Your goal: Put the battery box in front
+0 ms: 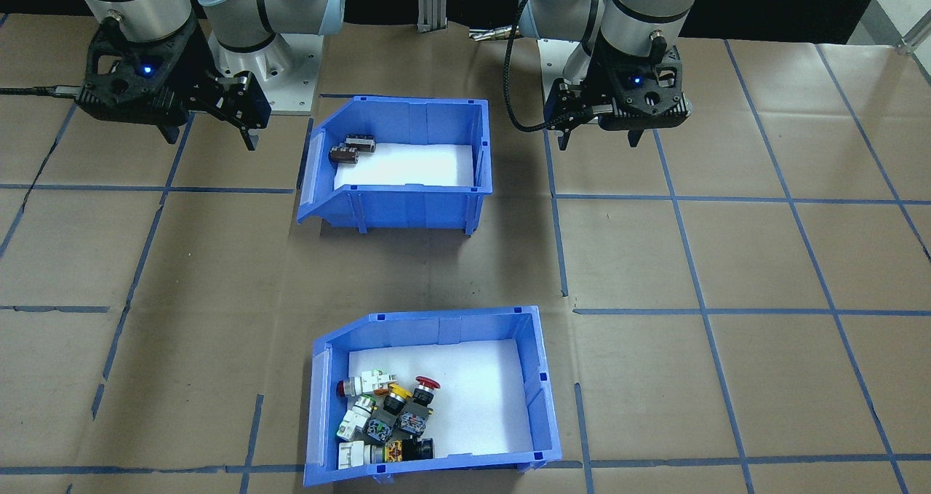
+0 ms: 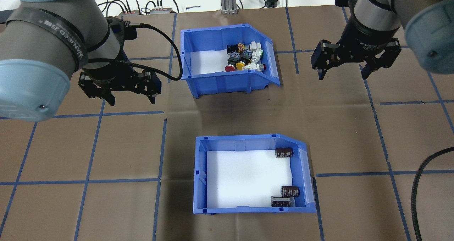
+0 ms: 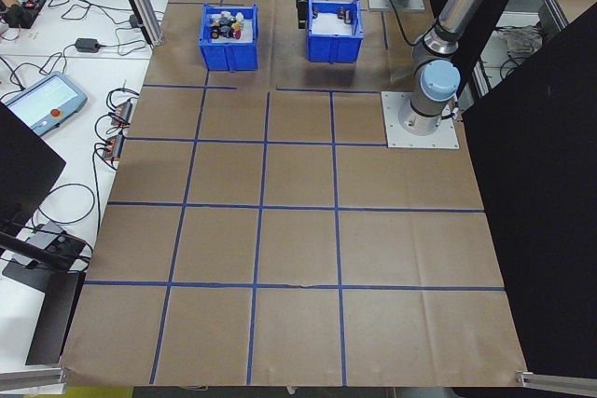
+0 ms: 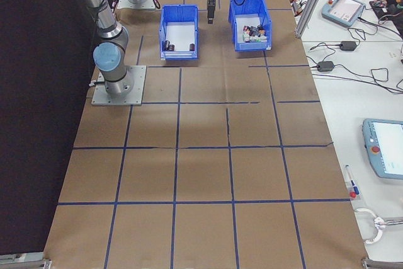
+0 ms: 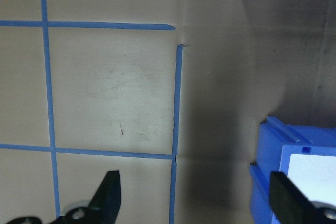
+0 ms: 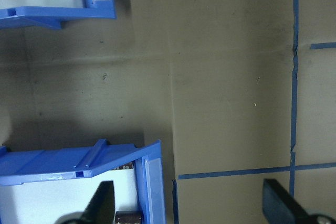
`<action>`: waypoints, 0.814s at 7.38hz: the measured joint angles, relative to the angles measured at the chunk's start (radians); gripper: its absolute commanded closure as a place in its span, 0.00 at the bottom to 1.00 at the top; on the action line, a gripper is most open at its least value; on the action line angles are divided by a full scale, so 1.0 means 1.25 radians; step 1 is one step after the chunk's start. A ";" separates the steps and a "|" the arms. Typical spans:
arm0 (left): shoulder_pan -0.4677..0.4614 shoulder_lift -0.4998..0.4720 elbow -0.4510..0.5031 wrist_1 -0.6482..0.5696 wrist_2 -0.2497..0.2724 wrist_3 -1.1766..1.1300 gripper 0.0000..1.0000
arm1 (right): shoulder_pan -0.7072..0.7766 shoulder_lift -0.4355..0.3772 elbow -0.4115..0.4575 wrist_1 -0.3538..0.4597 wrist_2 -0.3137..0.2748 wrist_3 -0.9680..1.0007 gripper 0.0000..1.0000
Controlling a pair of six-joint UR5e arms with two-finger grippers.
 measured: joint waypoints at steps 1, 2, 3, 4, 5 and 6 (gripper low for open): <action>0.000 0.000 -0.002 0.006 0.001 0.001 0.00 | 0.000 0.000 0.000 -0.001 -0.001 -0.001 0.00; 0.000 -0.003 -0.005 0.014 0.001 0.001 0.00 | 0.000 0.000 0.001 -0.002 -0.001 -0.002 0.00; 0.000 -0.006 -0.006 0.019 0.001 0.001 0.00 | 0.000 0.000 0.001 -0.002 -0.001 -0.002 0.00; 0.000 -0.007 -0.007 0.023 0.001 0.001 0.00 | 0.000 -0.001 0.001 -0.002 -0.001 -0.002 0.00; 0.000 -0.008 -0.009 0.029 0.001 0.001 0.00 | 0.000 -0.001 0.002 -0.002 0.000 -0.002 0.00; 0.000 -0.005 -0.015 0.032 0.001 -0.001 0.00 | 0.000 0.000 0.002 -0.003 0.000 -0.003 0.00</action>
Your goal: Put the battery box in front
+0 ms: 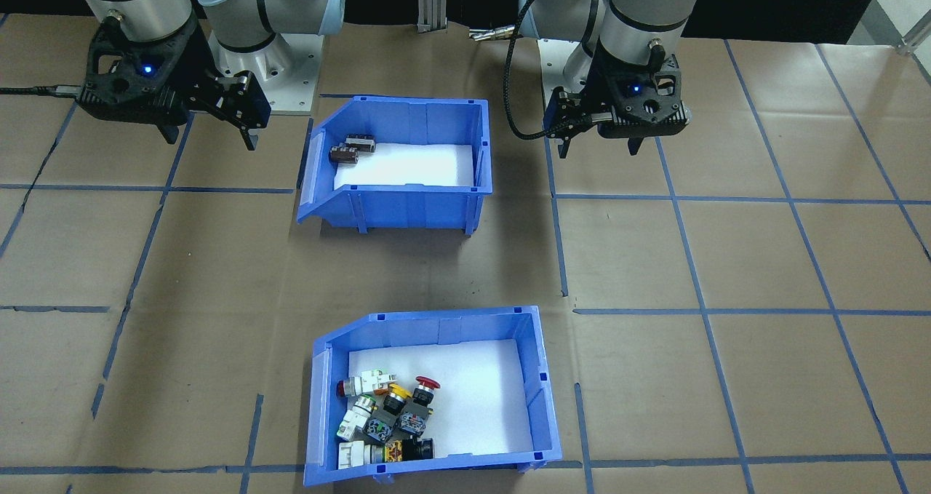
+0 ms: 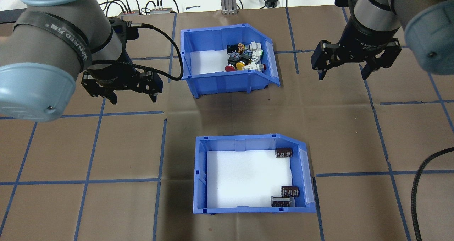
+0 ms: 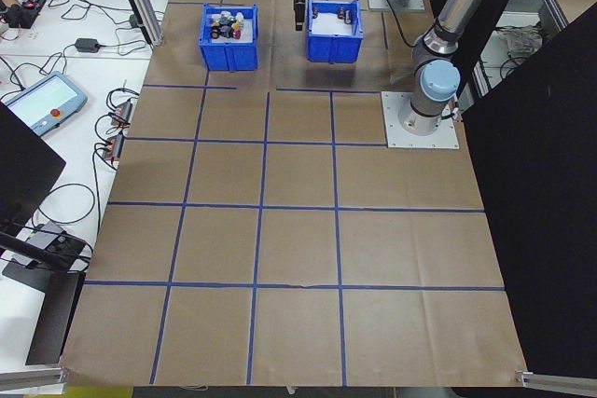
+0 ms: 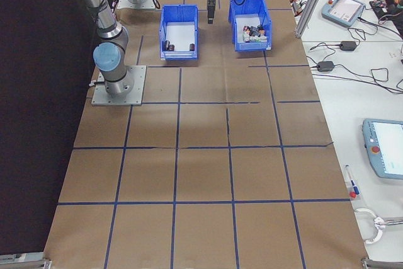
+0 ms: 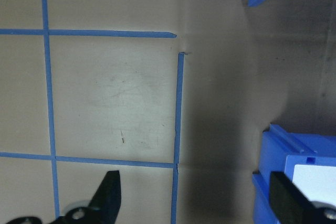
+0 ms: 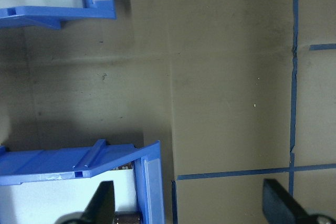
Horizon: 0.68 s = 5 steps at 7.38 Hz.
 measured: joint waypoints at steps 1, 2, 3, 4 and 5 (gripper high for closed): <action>0.000 0.007 -0.008 0.001 -0.002 -0.002 0.00 | 0.000 0.000 0.001 0.000 0.000 -0.001 0.00; 0.000 0.012 -0.017 0.002 -0.004 -0.006 0.00 | 0.000 0.000 0.001 0.001 0.001 -0.001 0.00; -0.001 0.016 -0.028 0.006 -0.006 -0.010 0.00 | 0.000 0.000 0.000 0.005 0.001 -0.002 0.00; -0.003 0.022 -0.045 0.013 -0.007 -0.014 0.00 | 0.000 0.001 -0.004 0.007 -0.001 -0.005 0.00; -0.006 0.031 -0.067 0.020 -0.010 -0.037 0.00 | 0.000 0.007 -0.009 0.005 0.001 -0.019 0.00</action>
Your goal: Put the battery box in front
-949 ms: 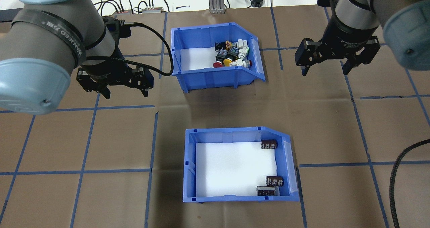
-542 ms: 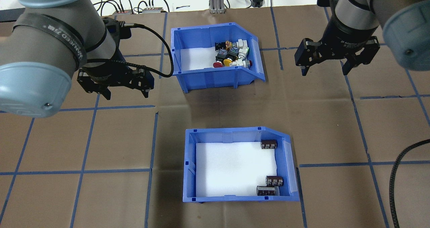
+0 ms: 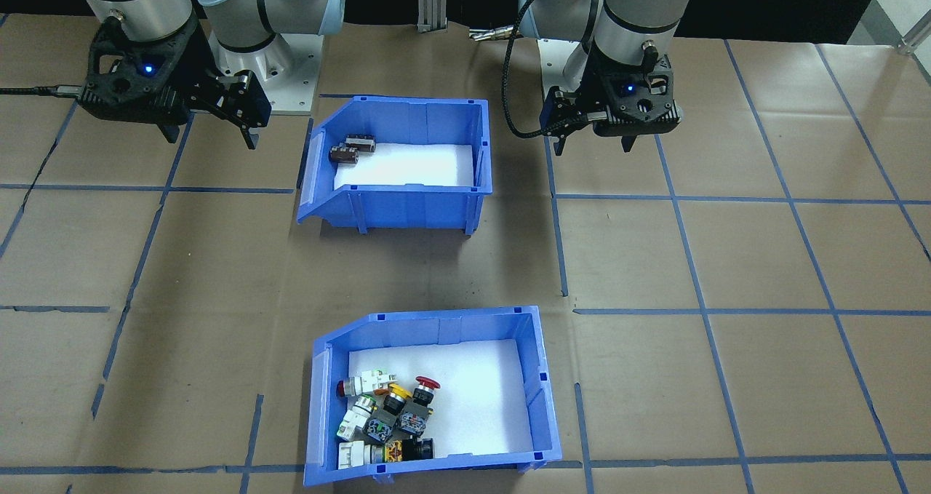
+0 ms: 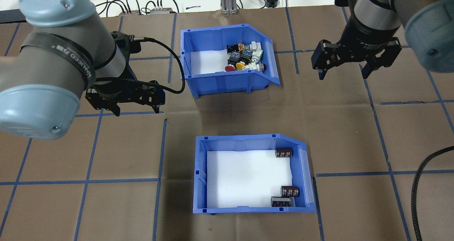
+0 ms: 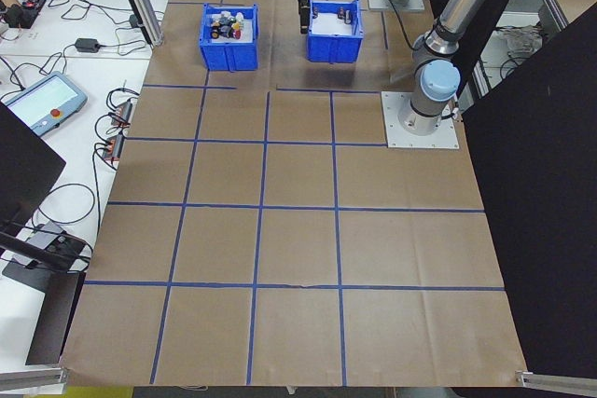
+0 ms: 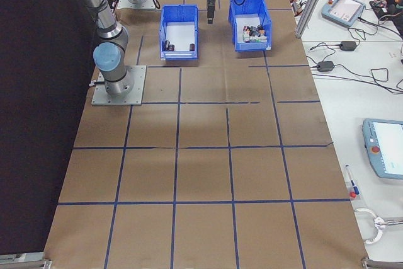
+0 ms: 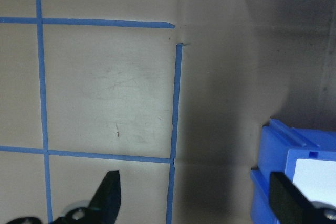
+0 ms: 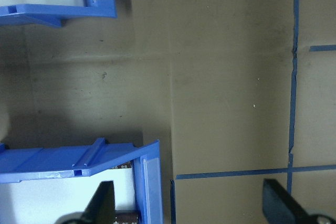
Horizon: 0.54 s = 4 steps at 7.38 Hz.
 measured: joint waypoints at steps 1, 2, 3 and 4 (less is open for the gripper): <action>-0.007 0.016 -0.025 0.007 -0.018 -0.070 0.00 | 0.001 0.009 -0.005 -0.005 0.004 -0.036 0.00; -0.028 0.037 -0.052 0.010 -0.046 -0.184 0.00 | 0.002 0.022 -0.015 -0.007 0.007 -0.095 0.00; -0.072 0.057 -0.081 0.018 -0.063 -0.335 0.00 | 0.005 0.043 -0.034 -0.008 0.009 -0.170 0.00; -0.125 0.070 -0.105 0.037 -0.071 -0.509 0.00 | 0.017 0.074 -0.060 -0.008 0.010 -0.248 0.00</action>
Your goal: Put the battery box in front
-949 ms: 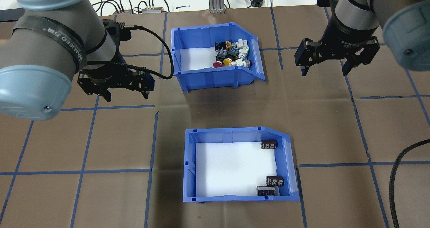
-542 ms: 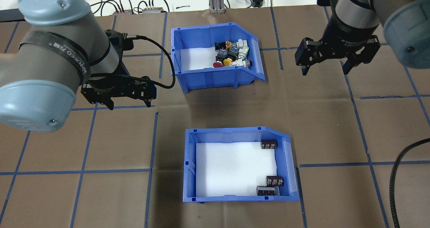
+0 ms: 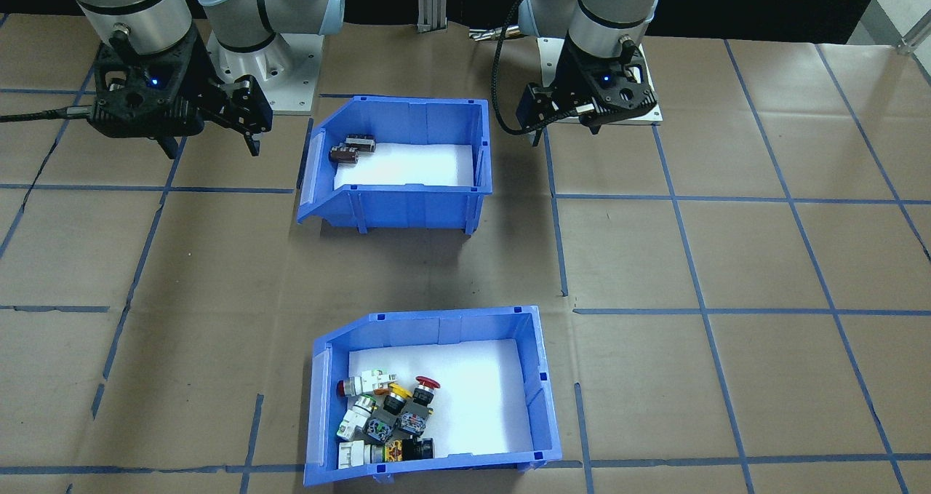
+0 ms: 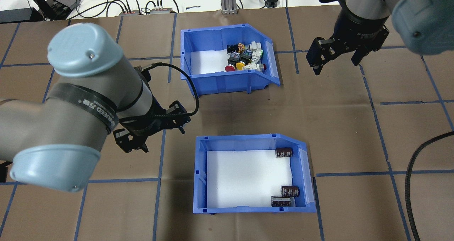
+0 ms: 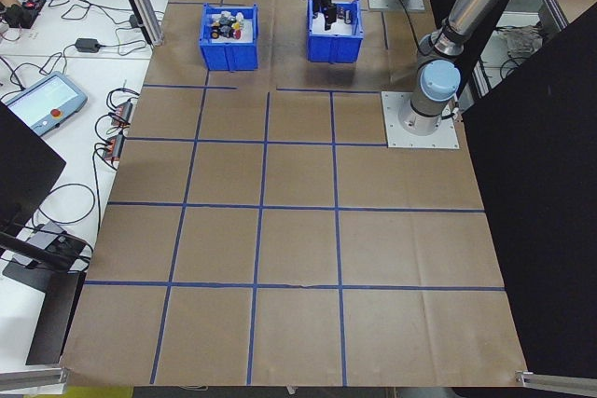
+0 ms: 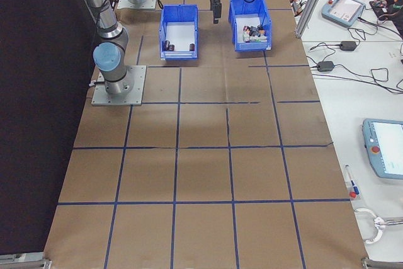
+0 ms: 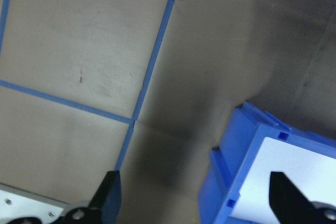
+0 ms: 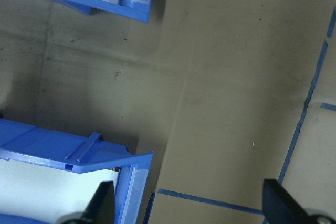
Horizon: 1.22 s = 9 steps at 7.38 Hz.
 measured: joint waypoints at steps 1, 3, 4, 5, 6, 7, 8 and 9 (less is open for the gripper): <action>-0.059 0.010 -0.021 0.017 -0.004 -0.196 0.00 | 0.024 0.042 -0.039 0.000 -0.001 -0.078 0.00; -0.155 0.033 -0.059 0.027 -0.008 -0.566 0.00 | 0.080 0.141 -0.141 0.001 -0.006 -0.174 0.00; -0.188 0.041 -0.083 0.029 -0.030 -0.739 0.00 | 0.116 0.196 -0.201 0.002 -0.007 -0.237 0.00; -0.215 0.045 -0.106 0.038 -0.072 -0.883 0.00 | 0.152 0.246 -0.252 0.001 -0.009 -0.312 0.00; -0.235 0.046 -0.131 0.072 -0.103 -0.995 0.00 | 0.184 0.287 -0.296 0.001 -0.011 -0.388 0.00; -0.252 0.046 -0.158 0.135 -0.117 -1.076 0.00 | 0.209 0.316 -0.327 0.000 -0.012 -0.455 0.00; -0.272 0.046 -0.188 0.211 -0.122 -1.140 0.00 | 0.229 0.336 -0.344 0.000 -0.011 -0.519 0.00; -0.292 0.044 -0.219 0.279 -0.121 -1.178 0.00 | 0.252 0.352 -0.350 -0.003 -0.009 -0.573 0.00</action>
